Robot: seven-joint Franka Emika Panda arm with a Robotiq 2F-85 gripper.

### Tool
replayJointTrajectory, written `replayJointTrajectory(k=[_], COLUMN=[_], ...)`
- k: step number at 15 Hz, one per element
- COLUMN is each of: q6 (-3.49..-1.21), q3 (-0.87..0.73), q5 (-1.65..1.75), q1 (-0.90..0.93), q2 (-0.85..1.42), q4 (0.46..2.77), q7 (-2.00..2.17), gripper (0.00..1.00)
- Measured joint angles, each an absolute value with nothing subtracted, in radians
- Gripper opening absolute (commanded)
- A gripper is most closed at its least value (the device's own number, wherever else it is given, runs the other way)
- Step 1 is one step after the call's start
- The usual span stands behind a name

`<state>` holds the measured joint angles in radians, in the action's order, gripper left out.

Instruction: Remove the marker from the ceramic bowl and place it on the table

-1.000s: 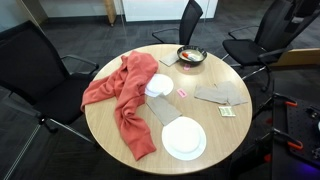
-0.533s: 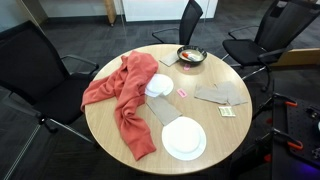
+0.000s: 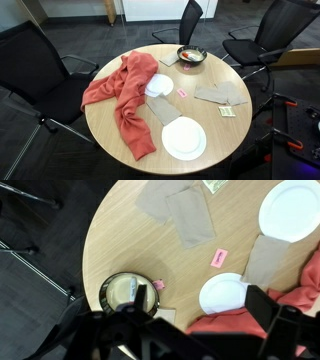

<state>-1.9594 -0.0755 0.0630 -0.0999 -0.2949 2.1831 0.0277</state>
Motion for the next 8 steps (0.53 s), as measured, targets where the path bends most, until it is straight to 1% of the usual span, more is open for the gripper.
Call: replayJointTrajectory(k=[4, 8], q6=[-2.04, -2.19], q3=[-0.101, -0.126], q5=[0.073, 0.074], q1=[-0.106, -0.115], q2=[-0.157, -0.035], q4=[2.103, 2.07], q7=[0.023, 0.022], gripper=[1.0, 1.0])
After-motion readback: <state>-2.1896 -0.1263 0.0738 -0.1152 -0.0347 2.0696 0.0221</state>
